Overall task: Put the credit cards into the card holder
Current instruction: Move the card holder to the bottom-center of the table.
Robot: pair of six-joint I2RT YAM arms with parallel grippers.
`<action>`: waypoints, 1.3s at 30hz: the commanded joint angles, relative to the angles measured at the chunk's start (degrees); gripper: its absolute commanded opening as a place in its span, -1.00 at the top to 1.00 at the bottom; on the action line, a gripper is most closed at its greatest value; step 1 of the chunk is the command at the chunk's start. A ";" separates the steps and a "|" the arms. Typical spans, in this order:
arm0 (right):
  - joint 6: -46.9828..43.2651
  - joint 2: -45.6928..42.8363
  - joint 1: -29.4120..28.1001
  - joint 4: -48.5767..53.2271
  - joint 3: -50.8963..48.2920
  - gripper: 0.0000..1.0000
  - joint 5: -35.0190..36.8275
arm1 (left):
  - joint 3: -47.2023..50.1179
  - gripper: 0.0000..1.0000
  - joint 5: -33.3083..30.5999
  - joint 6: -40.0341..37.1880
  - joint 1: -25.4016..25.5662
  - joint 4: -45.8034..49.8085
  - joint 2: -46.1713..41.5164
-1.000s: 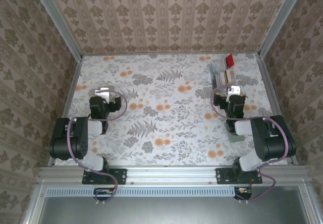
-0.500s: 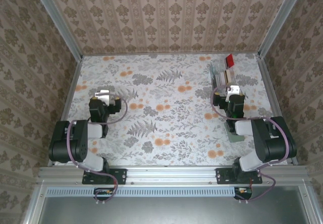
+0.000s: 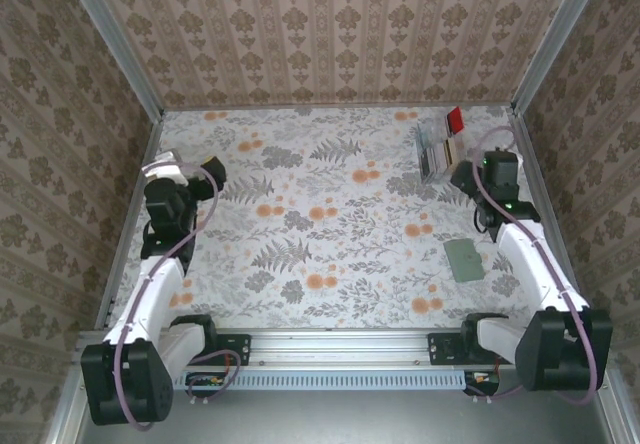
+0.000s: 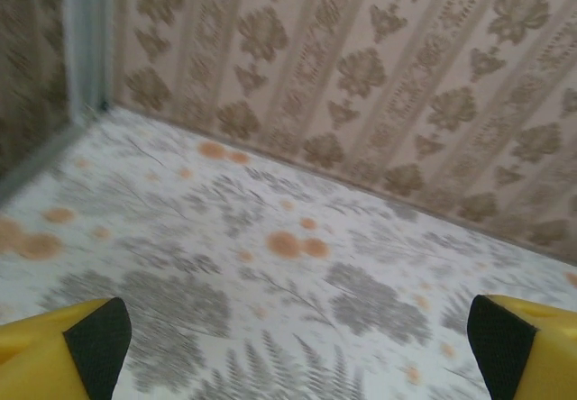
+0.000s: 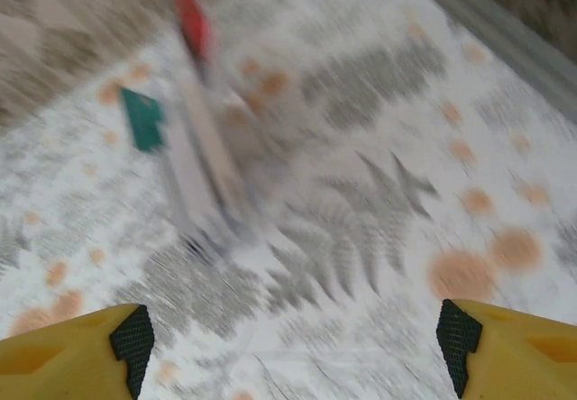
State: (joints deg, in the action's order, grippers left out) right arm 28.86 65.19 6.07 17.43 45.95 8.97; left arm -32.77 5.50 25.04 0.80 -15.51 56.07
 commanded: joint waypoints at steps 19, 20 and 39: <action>16.89 8.47 1.48 11.83 -10.74 -0.13 -17.72 | -4.64 -1.00 12.81 9.42 21.94 14.11 11.98; 18.37 9.25 0.06 10.75 -11.20 -0.10 -18.22 | -4.70 -1.00 12.79 9.44 22.09 14.40 11.98; 17.85 9.69 -24.39 16.88 -2.94 0.06 -11.18 | -9.92 -0.82 19.51 14.85 34.50 13.41 23.26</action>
State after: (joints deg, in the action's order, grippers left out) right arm 53.76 74.85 -18.74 25.78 42.81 -4.19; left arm -40.53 22.26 37.78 33.63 -1.98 78.04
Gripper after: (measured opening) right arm 0.479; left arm 0.913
